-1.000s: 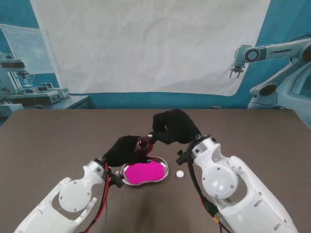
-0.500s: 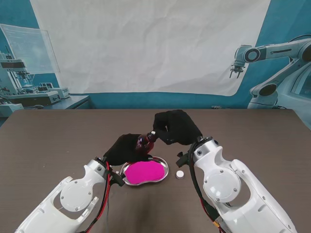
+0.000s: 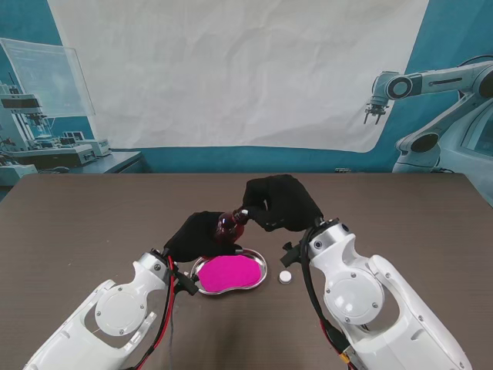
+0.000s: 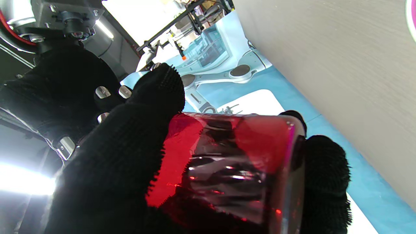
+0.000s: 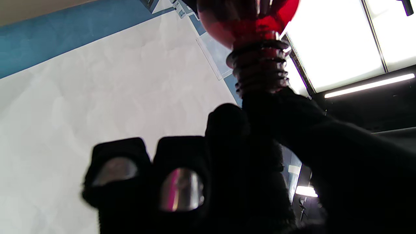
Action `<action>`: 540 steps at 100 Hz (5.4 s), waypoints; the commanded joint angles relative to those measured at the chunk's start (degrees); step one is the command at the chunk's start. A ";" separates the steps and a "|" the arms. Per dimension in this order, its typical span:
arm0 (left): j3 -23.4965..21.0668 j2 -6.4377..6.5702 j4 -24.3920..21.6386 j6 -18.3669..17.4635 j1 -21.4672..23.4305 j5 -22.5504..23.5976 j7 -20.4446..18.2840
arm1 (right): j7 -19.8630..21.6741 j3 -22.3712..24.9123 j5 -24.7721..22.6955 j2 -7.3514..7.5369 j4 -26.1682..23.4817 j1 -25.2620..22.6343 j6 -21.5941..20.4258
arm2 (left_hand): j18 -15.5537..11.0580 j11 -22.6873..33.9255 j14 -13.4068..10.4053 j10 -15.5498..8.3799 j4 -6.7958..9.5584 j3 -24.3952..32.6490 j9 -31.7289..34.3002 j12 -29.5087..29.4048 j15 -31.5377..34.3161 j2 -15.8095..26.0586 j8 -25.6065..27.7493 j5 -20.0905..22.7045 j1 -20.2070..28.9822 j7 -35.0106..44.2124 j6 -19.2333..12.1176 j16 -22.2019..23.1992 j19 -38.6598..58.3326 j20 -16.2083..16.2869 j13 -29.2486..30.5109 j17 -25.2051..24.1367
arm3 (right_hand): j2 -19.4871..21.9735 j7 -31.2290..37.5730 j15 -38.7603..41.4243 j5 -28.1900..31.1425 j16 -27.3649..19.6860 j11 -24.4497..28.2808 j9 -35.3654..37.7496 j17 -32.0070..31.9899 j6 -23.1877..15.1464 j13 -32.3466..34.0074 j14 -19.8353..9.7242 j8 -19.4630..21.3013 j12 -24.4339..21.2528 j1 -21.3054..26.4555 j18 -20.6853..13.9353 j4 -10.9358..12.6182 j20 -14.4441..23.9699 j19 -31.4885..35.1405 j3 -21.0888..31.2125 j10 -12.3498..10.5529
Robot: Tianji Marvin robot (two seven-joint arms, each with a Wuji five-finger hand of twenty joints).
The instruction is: Collect the cotton balls from the tray into a sample bottle
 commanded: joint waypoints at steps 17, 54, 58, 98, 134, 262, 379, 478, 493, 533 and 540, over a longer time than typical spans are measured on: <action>-0.05 -0.39 -1.16 -0.71 0.02 -0.10 -1.14 | 0.19 -1.01 -1.17 -0.18 0.85 0.64 1.01 | -5.45 0.50 0.95 -2.28 1.03 19.79 3.21 0.56 3.48 26.74 1.31 9.09 15.80 10.10 -8.62 1.44 5.34 2.15 1.63 -0.39 | -7.65 3.42 -0.09 -3.33 -0.74 1.64 -1.58 0.78 -1.30 1.62 -3.01 4.56 0.37 0.09 -0.66 -2.22 -0.10 2.13 -4.94 -2.84; 0.00 -0.37 -1.25 -1.03 -0.11 -0.15 -1.20 | -1.31 -1.54 -1.10 -0.63 0.99 1.27 2.14 | -5.45 0.46 0.92 -2.30 1.03 19.70 3.14 0.53 3.43 26.79 1.31 9.06 15.80 10.08 -8.61 1.43 5.34 2.15 1.58 -0.39 | -5.36 1.50 -0.59 -1.91 -1.07 3.31 -2.78 0.39 -0.23 1.61 -2.66 10.68 -0.68 -10.72 -0.82 -1.80 -0.11 1.96 -7.22 -2.16; -0.01 -0.37 -1.27 -1.05 -0.10 -0.13 -1.18 | -1.39 -1.48 -0.59 -0.69 0.93 1.17 2.08 | -5.45 0.46 0.92 -2.28 1.03 19.71 3.13 0.54 3.43 26.78 1.31 9.05 15.83 10.06 -8.65 1.43 5.34 2.15 1.58 -0.39 | -3.14 0.82 -0.47 -1.57 -1.07 2.89 -2.61 0.03 0.34 1.57 -1.76 10.16 -0.97 -10.38 -0.32 -1.52 0.13 2.09 -7.99 -1.48; -0.14 -0.40 -1.70 -0.80 0.12 -0.03 -1.00 | -0.58 -0.50 1.30 -0.61 0.72 0.55 1.24 | -5.45 0.46 0.85 -2.32 1.06 19.70 3.16 0.48 3.42 26.75 1.27 9.02 15.83 10.01 -8.66 1.44 5.34 2.15 1.60 -0.39 | 9.90 -1.75 -0.23 -2.22 -1.06 0.43 -2.08 -0.42 3.39 1.45 0.29 3.41 -1.85 -7.84 1.17 1.01 0.91 2.32 -6.01 0.57; -0.54 -0.38 -2.18 -0.58 0.51 0.11 -0.89 | -0.35 -0.23 1.19 -0.53 0.93 0.68 0.80 | -5.45 0.46 0.91 -2.30 1.03 19.67 3.14 0.52 3.41 26.74 1.26 9.05 15.80 10.05 -8.62 1.43 5.34 2.15 1.57 -0.39 | 18.15 -15.35 -0.26 3.26 -1.06 -0.78 -1.44 -0.75 4.34 1.41 1.14 12.00 -1.52 -15.64 1.62 10.50 1.18 2.45 -12.00 1.24; -2.80 -0.27 -3.88 0.15 4.48 1.75 0.16 | -1.96 0.52 -24.81 3.64 20.39 0.39 -7.53 | -5.44 0.45 1.05 -2.24 1.01 19.77 3.21 0.60 3.42 26.70 1.27 9.14 15.85 10.03 -8.54 1.46 5.26 2.15 1.59 -0.48 | -23.02 -18.90 0.61 -6.46 -0.18 8.32 -4.39 2.19 -2.32 1.79 -6.90 10.93 5.81 -7.29 -2.54 6.23 -0.46 0.43 -1.53 -5.97; -2.89 -0.27 -3.97 0.85 4.68 1.61 0.03 | -14.53 -18.14 -26.58 2.77 43.34 13.05 -1.29 | -5.22 0.40 1.01 -2.21 0.99 19.76 3.15 0.60 3.44 26.68 1.26 9.08 15.83 9.97 -8.56 1.47 5.17 2.23 1.58 -0.52 | -28.64 -19.94 2.34 -1.39 0.90 7.17 -1.69 4.56 -0.98 1.78 -6.86 9.06 5.49 -10.94 -1.67 5.00 -1.05 0.82 0.60 -5.97; -3.21 -0.20 -3.97 0.47 4.85 1.72 -0.07 | -16.03 -20.30 -27.66 2.96 44.32 13.65 -1.92 | -5.36 0.44 1.11 -2.16 1.01 19.75 3.19 0.55 3.43 26.67 1.21 9.08 15.83 9.91 -8.56 1.45 5.25 2.23 1.61 -0.43 | -30.66 -19.91 4.97 4.70 2.45 6.62 3.03 6.22 1.26 1.77 -6.83 8.45 5.50 -11.04 -0.10 4.72 -1.10 1.41 1.37 -5.93; -3.30 -0.21 -3.99 0.41 4.93 1.78 0.00 | -16.19 -20.38 -27.80 3.02 44.41 13.61 -2.40 | -5.36 0.45 1.09 -2.24 1.02 19.79 3.20 0.57 3.43 26.71 1.20 9.10 15.83 9.91 -8.58 1.45 5.25 2.22 1.61 -0.43 | -30.23 -19.23 6.11 7.01 3.03 6.49 5.22 6.44 0.38 1.74 -6.58 8.74 5.29 -9.77 -0.16 4.90 -0.77 2.36 1.36 -5.90; -3.55 -0.19 -4.08 0.26 5.16 1.87 0.03 | -16.11 -20.70 -27.83 3.15 44.74 13.77 -3.44 | -5.36 0.45 1.04 -2.23 1.02 19.78 3.21 0.54 3.45 26.72 1.17 9.14 15.79 9.87 -8.62 1.45 5.25 2.21 1.60 -0.44 | -29.39 -20.31 7.04 7.81 3.83 4.92 6.01 6.49 0.54 1.69 -6.77 8.91 5.65 -10.22 -0.45 4.82 -1.10 3.23 1.00 -5.89; -3.56 -0.18 -4.07 0.27 5.16 1.83 -0.03 | -15.55 -20.14 -27.81 3.18 44.21 13.49 -3.37 | -5.36 0.46 1.05 -2.23 1.03 19.79 3.22 0.54 3.45 26.67 1.16 9.13 15.81 9.85 -8.61 1.45 5.25 2.21 1.58 -0.44 | -29.69 -21.14 6.66 6.19 3.65 5.03 5.02 6.44 1.16 1.71 -6.85 8.97 5.78 -11.84 -0.48 4.72 -1.26 2.86 0.91 -5.86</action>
